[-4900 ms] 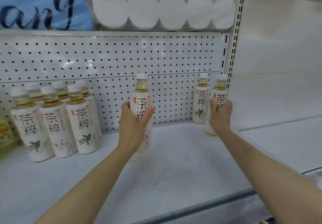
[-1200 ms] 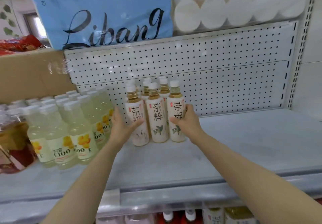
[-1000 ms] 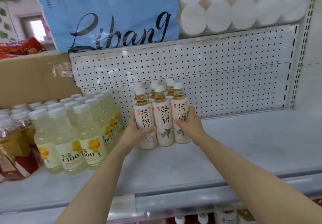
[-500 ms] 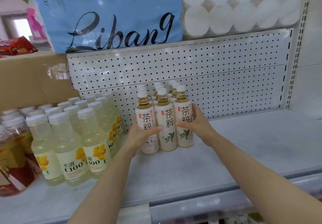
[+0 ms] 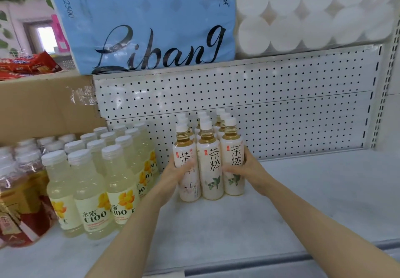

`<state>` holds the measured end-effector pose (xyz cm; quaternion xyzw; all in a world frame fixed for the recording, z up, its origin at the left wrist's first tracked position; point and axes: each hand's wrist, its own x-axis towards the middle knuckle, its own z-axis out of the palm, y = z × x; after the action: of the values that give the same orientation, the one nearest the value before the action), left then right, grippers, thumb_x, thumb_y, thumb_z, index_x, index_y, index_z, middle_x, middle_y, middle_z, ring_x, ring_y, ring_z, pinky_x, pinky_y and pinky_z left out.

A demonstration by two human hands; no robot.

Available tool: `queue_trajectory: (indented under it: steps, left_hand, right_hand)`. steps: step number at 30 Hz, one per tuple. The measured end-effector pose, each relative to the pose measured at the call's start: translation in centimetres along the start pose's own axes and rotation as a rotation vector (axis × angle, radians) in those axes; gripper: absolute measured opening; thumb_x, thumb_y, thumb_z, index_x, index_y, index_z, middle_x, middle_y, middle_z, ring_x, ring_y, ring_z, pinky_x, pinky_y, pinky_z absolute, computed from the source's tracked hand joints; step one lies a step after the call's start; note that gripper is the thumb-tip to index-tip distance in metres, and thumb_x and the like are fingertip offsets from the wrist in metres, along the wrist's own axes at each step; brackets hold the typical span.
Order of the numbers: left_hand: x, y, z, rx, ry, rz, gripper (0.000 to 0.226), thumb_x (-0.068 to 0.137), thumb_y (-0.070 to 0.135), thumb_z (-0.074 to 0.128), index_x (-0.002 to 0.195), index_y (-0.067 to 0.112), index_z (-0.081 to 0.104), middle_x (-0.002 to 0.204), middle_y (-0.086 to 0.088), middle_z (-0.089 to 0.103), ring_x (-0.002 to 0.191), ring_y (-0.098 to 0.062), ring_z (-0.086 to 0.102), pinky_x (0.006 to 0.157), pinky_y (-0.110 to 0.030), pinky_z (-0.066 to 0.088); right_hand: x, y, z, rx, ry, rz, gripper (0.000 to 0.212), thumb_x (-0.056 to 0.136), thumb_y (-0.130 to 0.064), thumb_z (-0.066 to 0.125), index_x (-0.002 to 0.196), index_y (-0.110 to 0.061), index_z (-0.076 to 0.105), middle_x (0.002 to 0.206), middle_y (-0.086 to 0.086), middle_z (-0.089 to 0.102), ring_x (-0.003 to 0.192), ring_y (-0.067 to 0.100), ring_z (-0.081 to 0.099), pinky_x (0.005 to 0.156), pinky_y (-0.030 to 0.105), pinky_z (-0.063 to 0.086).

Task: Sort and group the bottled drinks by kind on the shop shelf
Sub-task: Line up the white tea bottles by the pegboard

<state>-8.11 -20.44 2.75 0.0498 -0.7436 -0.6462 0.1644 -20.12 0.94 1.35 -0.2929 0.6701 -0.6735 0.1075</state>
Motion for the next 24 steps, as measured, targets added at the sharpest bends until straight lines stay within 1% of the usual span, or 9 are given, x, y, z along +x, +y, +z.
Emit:
queue_trajectory:
  steps: [2, 6, 9, 12, 15, 17, 20, 22, 24]
  left_hand:
    - [0.4, 0.9, -0.1, -0.238, -0.035, -0.002, 0.072, 0.091, 0.076, 0.034, 0.141, 0.029, 0.056, 0.138, 0.001, 0.063, 0.130, -0.019, 0.057, 0.112, -0.050, 0.038]
    - [2.9, 1.9, -0.3, -0.407, 0.163, -0.076, 0.088, 0.088, 0.082, 0.024, 0.146, 0.023, 0.051, 0.137, -0.009, 0.064, 0.128, -0.028, 0.058, 0.111, -0.054, 0.038]
    - [4.9, 1.6, -0.3, -0.354, 0.209, -0.137, 0.083, 0.093, 0.077, 0.021, 0.141, 0.020, 0.056, 0.124, -0.013, 0.070, 0.118, -0.034, 0.065, 0.106, -0.054, 0.044]
    - [5.6, 1.7, -0.2, -0.359, 0.178, -0.165, 0.079, 0.096, 0.073, 0.019, 0.132, 0.018, 0.064, 0.117, -0.015, 0.073, 0.111, -0.036, 0.069, 0.093, -0.047, 0.051]
    - [5.7, 1.4, -0.3, -0.372, 0.195, -0.173, 0.079, 0.097, 0.073, 0.018, 0.128, 0.018, 0.066, 0.115, -0.015, 0.074, 0.110, -0.035, 0.068, 0.091, -0.046, 0.051]
    - [5.0, 1.2, -0.1, -0.377, 0.230, -0.144, 0.084, 0.091, 0.081, 0.022, 0.134, 0.021, 0.063, 0.121, -0.011, 0.072, 0.115, -0.031, 0.067, 0.102, -0.050, 0.047]
    - [2.4, 0.7, 0.7, -0.295, 0.285, -0.062, 0.076, 0.084, 0.086, 0.038, 0.136, 0.034, 0.058, 0.130, 0.001, 0.067, 0.123, -0.019, 0.059, 0.112, -0.050, 0.037]
    - [0.7, 0.2, 1.6, -0.085, 0.251, 0.018, 0.104, 0.066, 0.087, 0.064, 0.153, 0.041, 0.031, 0.150, 0.005, 0.050, 0.137, -0.018, 0.046, 0.116, -0.055, 0.032]
    - [-0.5, -0.2, 2.7, 0.099, 0.251, 0.110, 0.140, 0.043, 0.074, 0.088, 0.154, 0.048, 0.007, 0.159, 0.008, 0.034, 0.144, -0.016, 0.036, 0.118, -0.053, 0.030]
  right_hand:
    - [0.4, -0.9, -0.7, 0.092, -0.021, 0.013, 0.067, 0.085, -0.060, 0.064, 0.144, -0.038, 0.042, 0.140, -0.015, 0.056, 0.131, 0.008, 0.052, 0.108, 0.037, 0.043]
    - [3.0, -1.5, -1.6, 0.157, 0.066, 0.080, 0.109, 0.068, -0.097, 0.033, 0.156, -0.033, 0.024, 0.161, -0.010, 0.028, 0.149, 0.015, 0.025, 0.123, 0.050, 0.018]
    - [4.3, -2.6, -1.2, 0.146, 0.057, 0.114, 0.095, 0.078, -0.090, 0.025, 0.151, -0.029, 0.037, 0.155, -0.001, 0.042, 0.144, 0.022, 0.036, 0.119, 0.052, 0.026]
    - [5.7, -2.9, -0.5, 0.255, 0.009, 0.111, 0.070, 0.096, -0.070, 0.019, 0.127, -0.025, 0.063, 0.124, 0.009, 0.069, 0.119, 0.027, 0.063, 0.103, 0.047, 0.047]
    - [5.8, -2.5, -0.3, 0.303, -0.004, 0.100, 0.071, 0.097, -0.069, 0.020, 0.131, -0.021, 0.061, 0.124, 0.011, 0.069, 0.118, 0.029, 0.064, 0.105, 0.050, 0.045]
    - [4.9, -2.1, -0.3, 0.284, 0.026, 0.067, 0.071, 0.094, -0.071, 0.023, 0.135, -0.024, 0.057, 0.131, 0.008, 0.065, 0.124, 0.026, 0.060, 0.108, 0.049, 0.043]
    - [3.0, -1.3, -0.8, 0.252, 0.102, 0.033, 0.104, 0.070, -0.093, 0.042, 0.153, -0.032, 0.031, 0.155, -0.006, 0.041, 0.134, 0.014, 0.043, 0.117, 0.052, 0.031]
    - [1.4, -0.9, -1.3, 0.160, 0.058, -0.022, 0.113, 0.063, -0.089, 0.059, 0.155, -0.042, 0.016, 0.160, -0.014, 0.027, 0.142, 0.011, 0.034, 0.118, 0.050, 0.029]
    - [-0.2, -0.8, -1.0, 0.035, -0.014, -0.055, 0.122, 0.065, -0.064, 0.081, 0.156, -0.043, 0.002, 0.160, -0.017, 0.021, 0.143, 0.009, 0.031, 0.114, 0.040, 0.035]
